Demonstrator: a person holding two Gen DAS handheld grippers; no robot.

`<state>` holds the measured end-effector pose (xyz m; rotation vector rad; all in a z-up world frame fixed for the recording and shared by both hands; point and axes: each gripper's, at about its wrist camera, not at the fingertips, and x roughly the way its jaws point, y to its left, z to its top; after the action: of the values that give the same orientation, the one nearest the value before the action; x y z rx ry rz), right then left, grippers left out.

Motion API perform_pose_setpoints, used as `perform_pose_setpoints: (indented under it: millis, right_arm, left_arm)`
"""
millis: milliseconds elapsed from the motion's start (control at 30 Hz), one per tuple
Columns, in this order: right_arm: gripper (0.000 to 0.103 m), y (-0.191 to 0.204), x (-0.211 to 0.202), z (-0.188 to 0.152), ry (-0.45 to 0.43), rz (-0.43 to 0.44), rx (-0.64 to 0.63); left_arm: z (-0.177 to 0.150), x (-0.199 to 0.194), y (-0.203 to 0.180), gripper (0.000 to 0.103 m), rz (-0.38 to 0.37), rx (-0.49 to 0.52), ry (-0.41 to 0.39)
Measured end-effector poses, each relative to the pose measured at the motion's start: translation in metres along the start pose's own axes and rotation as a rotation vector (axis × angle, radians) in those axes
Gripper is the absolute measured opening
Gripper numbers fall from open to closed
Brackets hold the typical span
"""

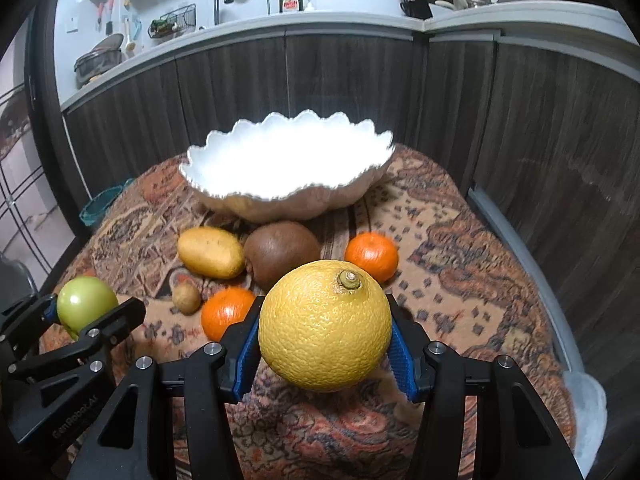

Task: Organize fruits
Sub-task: 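Lift the apple with the left tool while the right tool carries the lemon over the white bowl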

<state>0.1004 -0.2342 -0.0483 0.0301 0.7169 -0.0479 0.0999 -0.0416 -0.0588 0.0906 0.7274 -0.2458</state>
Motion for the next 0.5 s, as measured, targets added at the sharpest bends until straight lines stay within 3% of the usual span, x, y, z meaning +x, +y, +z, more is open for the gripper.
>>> perform_pose_setpoints:
  millis: [500]
  right_arm:
    - [0.056, -0.004, -0.008, 0.055, -0.115, -0.015, -0.002]
  left_arm:
    - [0.061, -0.002, 0.004, 0.047, -0.003, 0.033, -0.109]
